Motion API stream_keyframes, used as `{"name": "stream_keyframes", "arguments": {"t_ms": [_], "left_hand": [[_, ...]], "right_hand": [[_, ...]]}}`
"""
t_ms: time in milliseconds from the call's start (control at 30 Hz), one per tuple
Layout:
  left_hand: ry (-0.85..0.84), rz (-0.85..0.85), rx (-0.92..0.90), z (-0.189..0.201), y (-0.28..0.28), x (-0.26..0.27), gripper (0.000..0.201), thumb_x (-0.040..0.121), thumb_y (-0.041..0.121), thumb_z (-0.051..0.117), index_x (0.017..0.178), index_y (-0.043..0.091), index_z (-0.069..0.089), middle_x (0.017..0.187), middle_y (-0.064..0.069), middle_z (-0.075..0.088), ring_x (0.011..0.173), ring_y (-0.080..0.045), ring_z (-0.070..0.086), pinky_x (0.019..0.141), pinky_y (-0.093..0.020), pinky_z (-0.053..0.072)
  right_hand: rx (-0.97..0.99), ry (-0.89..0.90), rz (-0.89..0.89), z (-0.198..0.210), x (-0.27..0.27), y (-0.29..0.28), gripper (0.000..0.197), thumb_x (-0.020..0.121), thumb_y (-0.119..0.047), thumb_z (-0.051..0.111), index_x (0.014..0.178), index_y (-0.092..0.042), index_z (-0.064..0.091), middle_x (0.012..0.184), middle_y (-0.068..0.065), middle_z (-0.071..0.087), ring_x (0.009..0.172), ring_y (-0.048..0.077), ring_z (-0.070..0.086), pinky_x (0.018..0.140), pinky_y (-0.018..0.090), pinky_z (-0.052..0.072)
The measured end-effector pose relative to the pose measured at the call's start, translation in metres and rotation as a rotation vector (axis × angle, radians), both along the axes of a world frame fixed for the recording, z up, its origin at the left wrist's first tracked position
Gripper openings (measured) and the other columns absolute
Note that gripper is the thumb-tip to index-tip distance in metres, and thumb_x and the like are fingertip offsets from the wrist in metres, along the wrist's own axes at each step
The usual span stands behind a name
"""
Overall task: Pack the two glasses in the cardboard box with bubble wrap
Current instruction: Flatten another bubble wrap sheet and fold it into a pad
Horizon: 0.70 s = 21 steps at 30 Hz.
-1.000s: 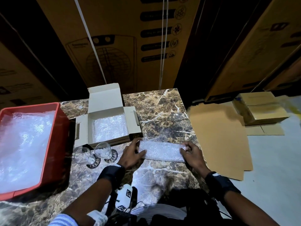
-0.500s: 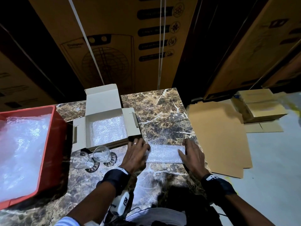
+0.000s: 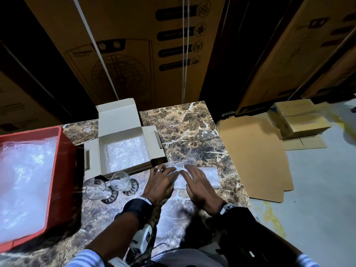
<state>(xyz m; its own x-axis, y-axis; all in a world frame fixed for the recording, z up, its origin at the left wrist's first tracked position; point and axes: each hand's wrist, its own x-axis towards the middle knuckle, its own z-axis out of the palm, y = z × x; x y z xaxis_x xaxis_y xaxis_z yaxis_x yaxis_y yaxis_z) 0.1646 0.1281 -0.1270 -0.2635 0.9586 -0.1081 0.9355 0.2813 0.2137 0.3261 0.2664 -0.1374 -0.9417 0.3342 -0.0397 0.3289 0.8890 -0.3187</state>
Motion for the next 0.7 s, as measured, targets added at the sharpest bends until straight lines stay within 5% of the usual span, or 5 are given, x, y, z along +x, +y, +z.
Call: {"name": "stream_keyframes", "arguments": {"t_ms": [200, 367, 467, 567, 700], "left_hand": [[-0.052, 0.073, -0.118, -0.010, -0.015, -0.009, 0.059, 0.098, 0.052, 0.037, 0.149, 0.027, 0.053, 0.156, 0.007, 0.048, 0.134, -0.036, 0.051, 0.092, -0.054, 0.041], [-0.009, 0.088, -0.082, -0.017, -0.027, -0.003, 0.063, 0.106, 0.053, 0.026, 0.162, 0.026, 0.026, 0.169, 0.007, 0.023, 0.155, -0.032, 0.024, 0.112, -0.055, 0.016], [-0.015, 0.079, -0.107, -0.017, -0.028, -0.009, 0.067, 0.105, 0.059, 0.021, 0.165, 0.030, 0.013, 0.172, 0.008, 0.010, 0.158, -0.030, 0.010, 0.117, -0.056, 0.007], [-0.014, 0.073, -0.108, -0.018, -0.029, -0.014, 0.069, 0.104, 0.064, 0.022, 0.165, 0.031, 0.014, 0.171, 0.007, 0.010, 0.157, -0.032, 0.016, 0.116, -0.055, 0.006], [0.002, 0.060, -0.107, -0.017, -0.029, -0.016, 0.071, 0.103, 0.064, 0.023, 0.165, 0.031, 0.014, 0.171, 0.007, 0.010, 0.157, -0.031, 0.017, 0.115, -0.054, 0.005]], "right_hand": [[-0.002, -0.134, -0.032, -0.019, 0.013, -0.010, 0.067, 0.101, -0.021, 0.040, 0.163, -0.026, 0.018, 0.171, 0.004, 0.012, 0.156, 0.028, 0.015, 0.125, 0.050, 0.013], [0.040, -0.228, -0.022, -0.024, 0.019, -0.006, 0.062, 0.105, -0.036, 0.021, 0.164, -0.028, 0.004, 0.172, -0.001, -0.003, 0.158, 0.024, 0.003, 0.126, 0.054, 0.010], [0.050, -0.277, -0.046, -0.019, 0.026, -0.003, 0.065, 0.103, -0.056, -0.005, 0.163, -0.030, -0.008, 0.169, -0.005, -0.016, 0.157, 0.020, -0.012, 0.125, 0.046, -0.008], [0.031, -0.280, -0.096, -0.016, 0.038, 0.001, 0.073, 0.100, -0.067, 0.002, 0.161, -0.031, -0.012, 0.166, -0.008, -0.021, 0.154, 0.016, -0.020, 0.123, 0.040, -0.015], [0.039, -0.271, -0.155, -0.017, 0.057, 0.008, 0.080, 0.100, -0.074, 0.011, 0.163, -0.028, -0.007, 0.169, -0.009, -0.014, 0.155, 0.012, -0.019, 0.127, 0.041, -0.007]]}}
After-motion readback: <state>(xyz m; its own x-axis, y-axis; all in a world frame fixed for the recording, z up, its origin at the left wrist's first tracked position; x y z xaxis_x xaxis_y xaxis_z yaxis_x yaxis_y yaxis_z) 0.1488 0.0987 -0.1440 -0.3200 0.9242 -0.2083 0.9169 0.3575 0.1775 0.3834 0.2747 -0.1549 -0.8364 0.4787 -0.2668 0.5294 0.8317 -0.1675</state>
